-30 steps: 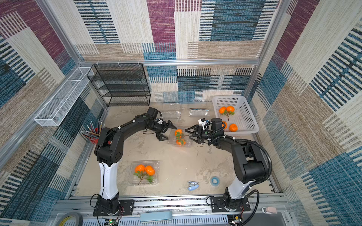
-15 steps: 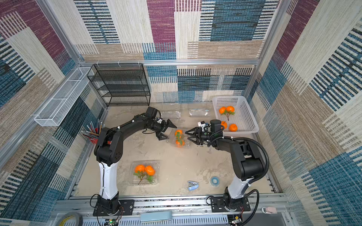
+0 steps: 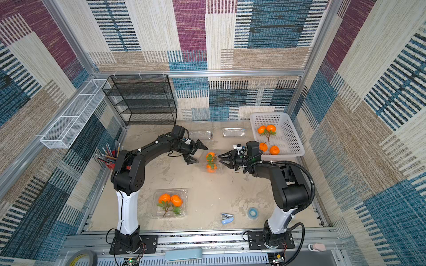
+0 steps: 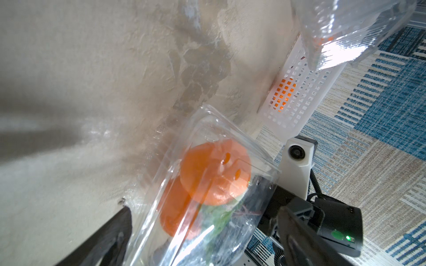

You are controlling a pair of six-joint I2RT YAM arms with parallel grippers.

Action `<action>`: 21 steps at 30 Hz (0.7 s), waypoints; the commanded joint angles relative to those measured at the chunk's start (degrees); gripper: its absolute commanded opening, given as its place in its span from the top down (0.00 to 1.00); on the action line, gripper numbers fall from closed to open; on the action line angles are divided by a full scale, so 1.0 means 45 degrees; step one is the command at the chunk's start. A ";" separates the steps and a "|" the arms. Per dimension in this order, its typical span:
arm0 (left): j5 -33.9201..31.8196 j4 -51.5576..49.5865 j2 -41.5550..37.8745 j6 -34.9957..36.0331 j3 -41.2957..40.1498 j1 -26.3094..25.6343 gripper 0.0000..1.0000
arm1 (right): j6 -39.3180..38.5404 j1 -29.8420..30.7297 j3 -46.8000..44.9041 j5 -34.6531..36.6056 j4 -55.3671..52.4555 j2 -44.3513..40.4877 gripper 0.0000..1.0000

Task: Take oranges out of containers
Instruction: Open the packing box at the center of the board.

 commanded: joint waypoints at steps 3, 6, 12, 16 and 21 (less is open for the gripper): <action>0.0739 -0.0088 -0.0162 -0.0220 0.0206 0.0024 0.01 | 0.1332 0.0078 -0.0320 0.0536 0.0909 -0.0248 0.72; 0.0668 -0.0360 -0.0378 -0.0080 -0.0028 0.0226 0.01 | 0.1810 0.0079 -0.0371 0.0664 0.1112 -0.0390 0.74; 0.0774 -0.0045 -0.1136 -0.0195 -0.0885 0.0837 0.01 | 0.3894 0.0078 -0.1051 0.1274 0.2306 -0.0792 0.76; 0.0853 0.0929 -0.1837 -0.0832 -0.1546 0.0969 0.01 | 0.4385 0.0098 -0.0872 0.1810 0.1895 -0.0985 0.76; 0.1020 0.2352 -0.2542 -0.1677 -0.2646 0.0912 0.00 | 0.4638 0.0099 -0.0692 0.2171 0.1680 -0.0973 0.77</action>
